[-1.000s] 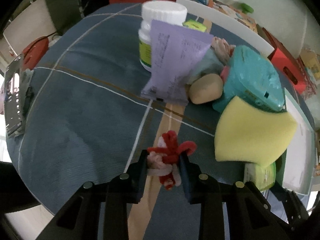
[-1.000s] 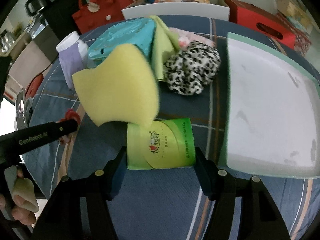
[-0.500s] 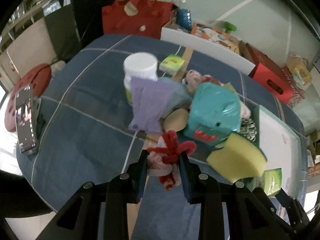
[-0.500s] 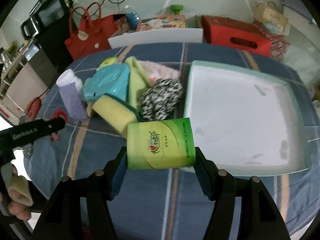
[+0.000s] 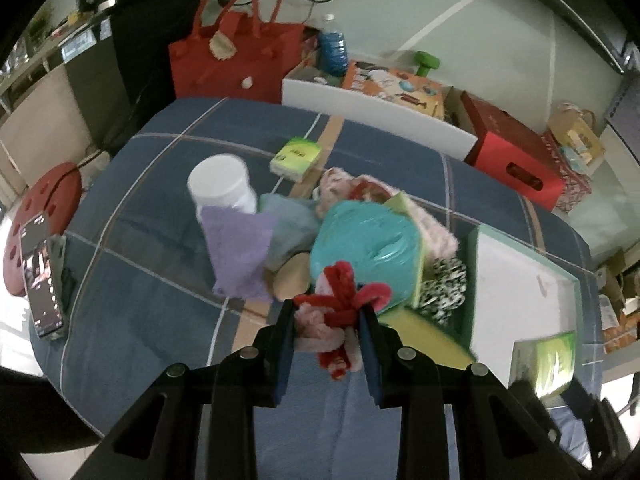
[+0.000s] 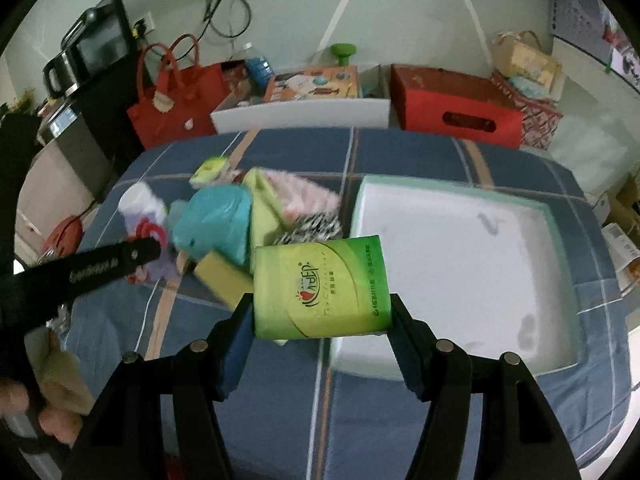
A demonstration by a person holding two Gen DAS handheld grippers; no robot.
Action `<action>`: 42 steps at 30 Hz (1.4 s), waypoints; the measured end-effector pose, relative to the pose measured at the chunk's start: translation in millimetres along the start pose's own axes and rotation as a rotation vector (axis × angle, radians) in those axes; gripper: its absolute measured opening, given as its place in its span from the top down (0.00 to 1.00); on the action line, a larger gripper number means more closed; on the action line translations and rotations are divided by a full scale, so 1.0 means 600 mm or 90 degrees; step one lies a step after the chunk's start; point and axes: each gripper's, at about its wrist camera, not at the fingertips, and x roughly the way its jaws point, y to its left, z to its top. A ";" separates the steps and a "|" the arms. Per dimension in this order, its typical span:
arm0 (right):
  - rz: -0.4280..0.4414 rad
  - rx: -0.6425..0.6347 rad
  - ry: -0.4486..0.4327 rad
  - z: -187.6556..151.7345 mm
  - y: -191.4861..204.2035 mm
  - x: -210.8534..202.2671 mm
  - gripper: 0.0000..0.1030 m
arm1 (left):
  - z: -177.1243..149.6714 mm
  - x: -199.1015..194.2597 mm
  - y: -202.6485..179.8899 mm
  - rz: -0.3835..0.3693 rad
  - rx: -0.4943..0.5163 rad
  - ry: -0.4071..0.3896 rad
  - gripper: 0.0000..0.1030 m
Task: Organize soft objects
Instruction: 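Carry the red toy and tissue pack into the white tray and open both tools, then withdraw the left tool from the tray while the right tool reaches for the yellow-green sponge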
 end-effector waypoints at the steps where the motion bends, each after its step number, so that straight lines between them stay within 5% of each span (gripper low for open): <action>1: -0.014 -0.001 0.004 0.011 -0.005 0.005 0.37 | 0.004 -0.001 -0.008 -0.004 0.005 -0.002 0.69; 10: -0.094 0.137 0.021 0.052 -0.115 0.058 0.37 | 0.026 0.015 -0.088 -0.051 0.049 0.003 0.69; 25: -0.278 0.305 0.063 -0.015 -0.317 0.065 0.37 | -0.012 0.093 -0.275 -0.117 0.185 0.056 0.68; 32: -0.287 0.331 0.088 -0.030 -0.349 0.084 0.37 | -0.047 0.141 -0.327 -0.154 0.226 0.078 0.63; 37: -0.292 0.326 0.083 -0.028 -0.347 0.088 0.37 | -0.055 0.143 -0.329 -0.171 0.227 0.069 0.21; 42: -0.296 0.310 0.066 -0.019 -0.337 0.077 0.35 | -0.047 0.134 -0.315 -0.178 0.213 0.059 0.12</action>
